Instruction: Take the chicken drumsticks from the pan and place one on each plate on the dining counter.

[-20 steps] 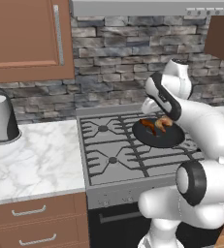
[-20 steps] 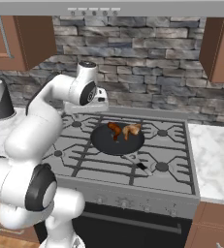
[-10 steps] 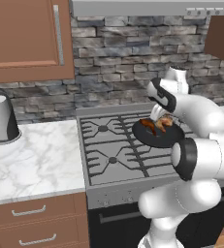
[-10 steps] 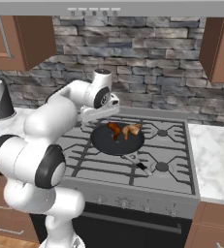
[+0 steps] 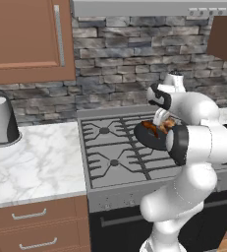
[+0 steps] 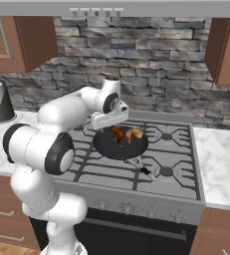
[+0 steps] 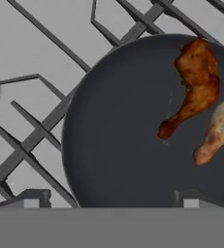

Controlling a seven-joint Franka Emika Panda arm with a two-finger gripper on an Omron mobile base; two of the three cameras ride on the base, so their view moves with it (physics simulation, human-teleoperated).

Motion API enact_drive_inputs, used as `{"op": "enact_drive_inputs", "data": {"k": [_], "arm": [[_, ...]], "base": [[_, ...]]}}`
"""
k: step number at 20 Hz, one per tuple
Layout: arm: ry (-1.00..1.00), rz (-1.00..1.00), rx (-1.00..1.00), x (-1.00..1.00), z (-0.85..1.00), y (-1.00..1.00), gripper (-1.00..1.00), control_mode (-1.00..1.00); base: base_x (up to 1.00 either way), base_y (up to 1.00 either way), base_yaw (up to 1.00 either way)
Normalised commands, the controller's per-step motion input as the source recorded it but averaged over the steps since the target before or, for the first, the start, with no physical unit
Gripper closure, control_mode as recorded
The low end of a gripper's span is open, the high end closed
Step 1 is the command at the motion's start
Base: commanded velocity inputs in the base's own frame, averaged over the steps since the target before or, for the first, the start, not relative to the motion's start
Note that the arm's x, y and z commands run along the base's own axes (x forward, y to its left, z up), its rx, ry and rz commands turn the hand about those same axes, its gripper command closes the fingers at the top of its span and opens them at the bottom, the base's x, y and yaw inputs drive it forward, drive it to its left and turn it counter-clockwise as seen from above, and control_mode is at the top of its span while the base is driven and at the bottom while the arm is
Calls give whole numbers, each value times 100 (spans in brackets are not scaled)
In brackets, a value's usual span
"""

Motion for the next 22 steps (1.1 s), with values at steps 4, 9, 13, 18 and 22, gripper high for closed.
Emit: {"op": "enact_drive_inputs", "data": {"k": [4, 9, 13, 18, 22], "arm": [[7, -1, -4, 51, -31, 0, -100, -100], [7, 3, -3, 79, -34, 0, -100, -100], [10, 8, -4, 76, -34, 0, -100, -100], [8, 7, -2, 69, -32, -5, -100, -100], [5, 8, -3, 56, -40, -12, -100, -100]], "base": [[0, 0, 0], [0, 0, 0], [0, 0, 0], [0, 0, 0], [0, 0, 0]]}}
